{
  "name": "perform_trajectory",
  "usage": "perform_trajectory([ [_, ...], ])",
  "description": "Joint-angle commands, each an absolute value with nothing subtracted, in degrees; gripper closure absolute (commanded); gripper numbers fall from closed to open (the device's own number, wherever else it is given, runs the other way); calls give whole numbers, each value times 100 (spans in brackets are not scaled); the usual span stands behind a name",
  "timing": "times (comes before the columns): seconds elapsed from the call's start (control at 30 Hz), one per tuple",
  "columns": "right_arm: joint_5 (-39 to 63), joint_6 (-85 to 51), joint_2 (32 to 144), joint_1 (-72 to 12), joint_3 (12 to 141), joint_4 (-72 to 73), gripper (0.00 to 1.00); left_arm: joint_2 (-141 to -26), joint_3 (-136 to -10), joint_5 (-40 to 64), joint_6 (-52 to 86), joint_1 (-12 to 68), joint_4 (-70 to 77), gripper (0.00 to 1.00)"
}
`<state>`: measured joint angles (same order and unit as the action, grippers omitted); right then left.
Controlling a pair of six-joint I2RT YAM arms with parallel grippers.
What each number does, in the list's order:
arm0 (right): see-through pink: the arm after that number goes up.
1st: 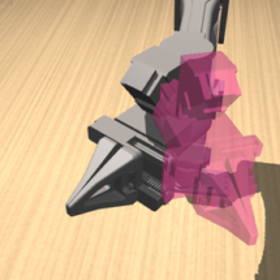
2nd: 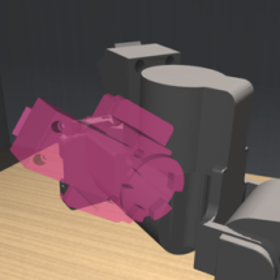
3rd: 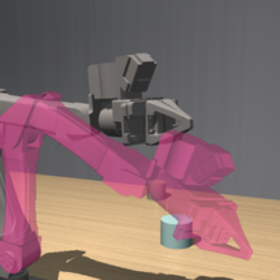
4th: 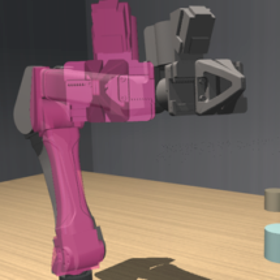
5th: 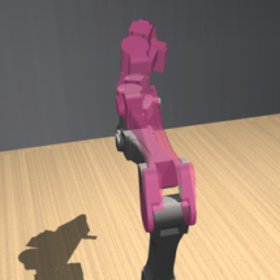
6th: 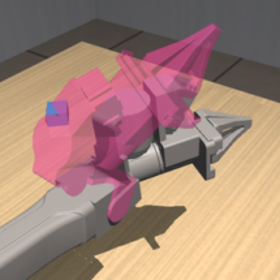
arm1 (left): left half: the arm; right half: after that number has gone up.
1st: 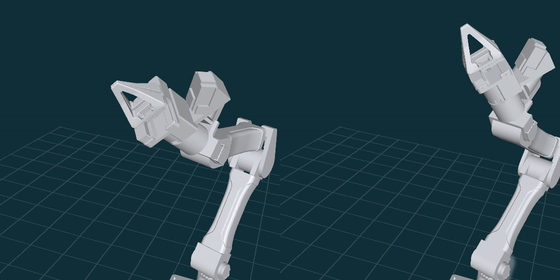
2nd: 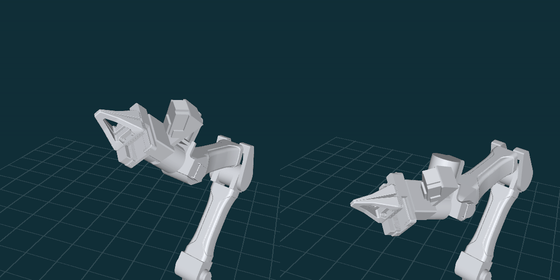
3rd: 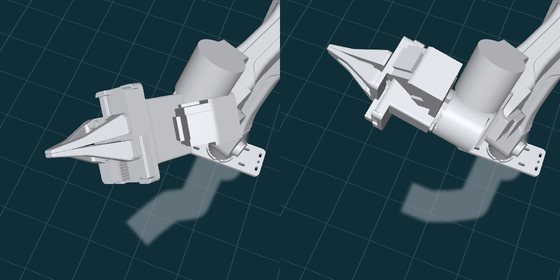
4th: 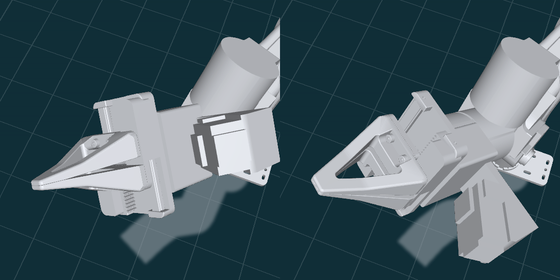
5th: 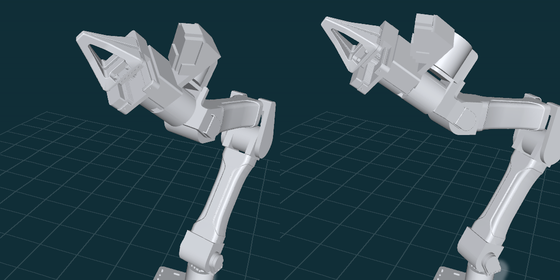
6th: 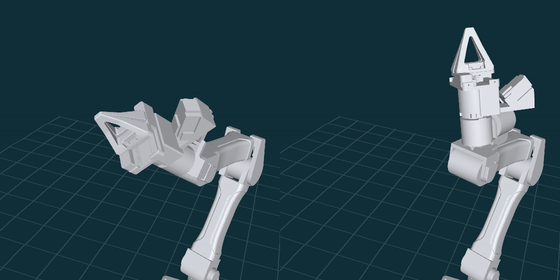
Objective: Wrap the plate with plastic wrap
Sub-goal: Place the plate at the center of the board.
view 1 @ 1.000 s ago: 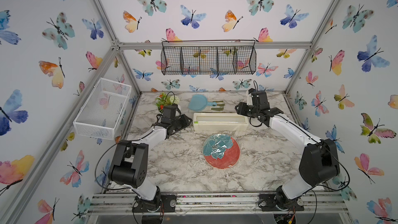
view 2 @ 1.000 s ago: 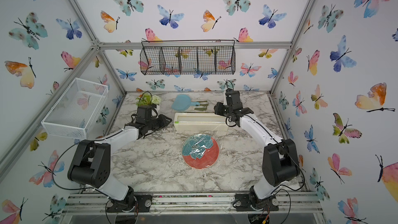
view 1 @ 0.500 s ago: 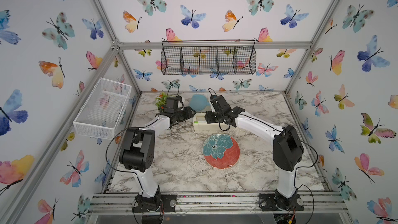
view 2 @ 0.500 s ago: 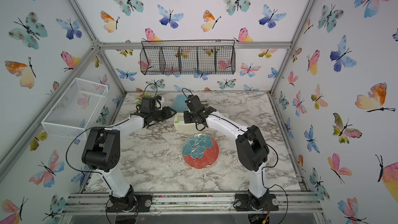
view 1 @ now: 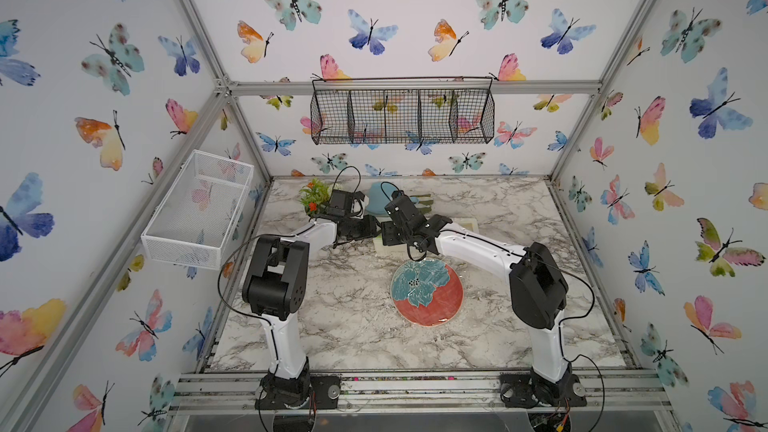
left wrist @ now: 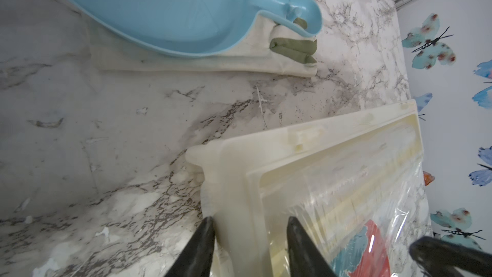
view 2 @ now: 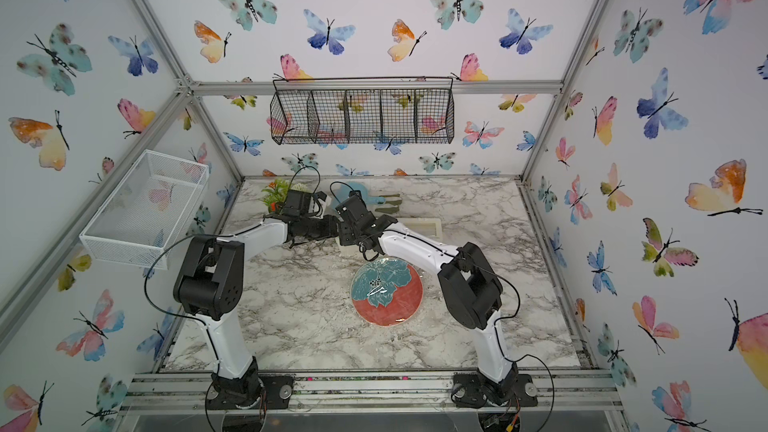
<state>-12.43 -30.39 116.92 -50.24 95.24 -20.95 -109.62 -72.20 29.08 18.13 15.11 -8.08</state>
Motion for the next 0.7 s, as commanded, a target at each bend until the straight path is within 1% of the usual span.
perform_trajectory([
  [0.0, -1473, -3111, 11830, -5119, 9722, -2065, 34, -11083, -7290, 2828, 1582, 1582, -1157, 65],
  [0.13, -1705, -3161, 11975, -5229, 9801, -2072, 36, -11143, -7262, 2826, 1646, 1582, -1203, 71],
  [0.17, -1768, -3181, 12007, -5244, 9810, -2052, 37, -11158, -7249, 2659, 1664, 1569, -1204, 72],
  [0.27, -1966, -3225, 12092, -5265, 9806, -1919, 36, -11188, -7216, 2677, 1694, 1565, -1174, 72],
  [0.37, -2061, -3209, 12249, -5291, 9979, -1894, 37, -11197, -7242, 2716, 1740, 1569, -1117, 71],
  [0.4, -2082, -3195, 12342, -5291, 10065, -1930, 37, -11197, -7251, 2943, 1749, 1572, -1108, 70],
  [0.67, -2101, -3103, 12701, -5291, 10435, -2037, 38, -11241, -7251, 3327, 1877, 1438, -1005, 64],
])
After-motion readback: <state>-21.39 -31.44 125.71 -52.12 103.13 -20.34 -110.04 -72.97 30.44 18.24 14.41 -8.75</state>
